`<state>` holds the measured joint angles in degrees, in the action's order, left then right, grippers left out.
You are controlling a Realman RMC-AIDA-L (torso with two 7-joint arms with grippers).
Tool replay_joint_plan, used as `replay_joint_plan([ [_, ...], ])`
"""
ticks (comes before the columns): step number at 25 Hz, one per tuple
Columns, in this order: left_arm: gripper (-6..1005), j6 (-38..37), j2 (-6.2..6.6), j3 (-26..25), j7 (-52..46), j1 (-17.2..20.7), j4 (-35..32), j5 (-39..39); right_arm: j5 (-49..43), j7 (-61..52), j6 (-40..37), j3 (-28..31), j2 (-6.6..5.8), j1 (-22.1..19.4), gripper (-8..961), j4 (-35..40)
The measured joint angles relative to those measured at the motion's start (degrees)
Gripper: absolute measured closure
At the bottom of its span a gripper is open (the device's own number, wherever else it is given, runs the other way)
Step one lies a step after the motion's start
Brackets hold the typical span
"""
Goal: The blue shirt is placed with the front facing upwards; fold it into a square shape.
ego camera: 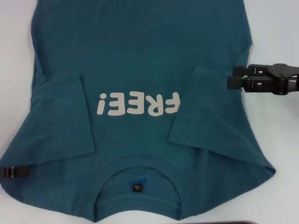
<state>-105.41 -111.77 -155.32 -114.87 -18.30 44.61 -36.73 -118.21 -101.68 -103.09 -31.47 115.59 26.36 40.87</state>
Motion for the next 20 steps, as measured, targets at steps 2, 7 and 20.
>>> replay_joint_plan([
  [2,194,0.14,0.0,0.01,-0.23,0.0,0.02,0.0,0.0,0.01,0.0,0.0,0.01,0.0,67,0.0],
  [7,233,0.63,-0.05,-0.31,-0.43,-0.03,0.04,0.0,0.0,-0.01,0.0,0.0,0.0,0.0,67,0.0],
  [20,453,3.22,0.14,-0.15,-1.91,-0.01,0.13,0.08,0.0,-0.13,-0.08,0.01,-0.11,0.0,67,0.0],
])
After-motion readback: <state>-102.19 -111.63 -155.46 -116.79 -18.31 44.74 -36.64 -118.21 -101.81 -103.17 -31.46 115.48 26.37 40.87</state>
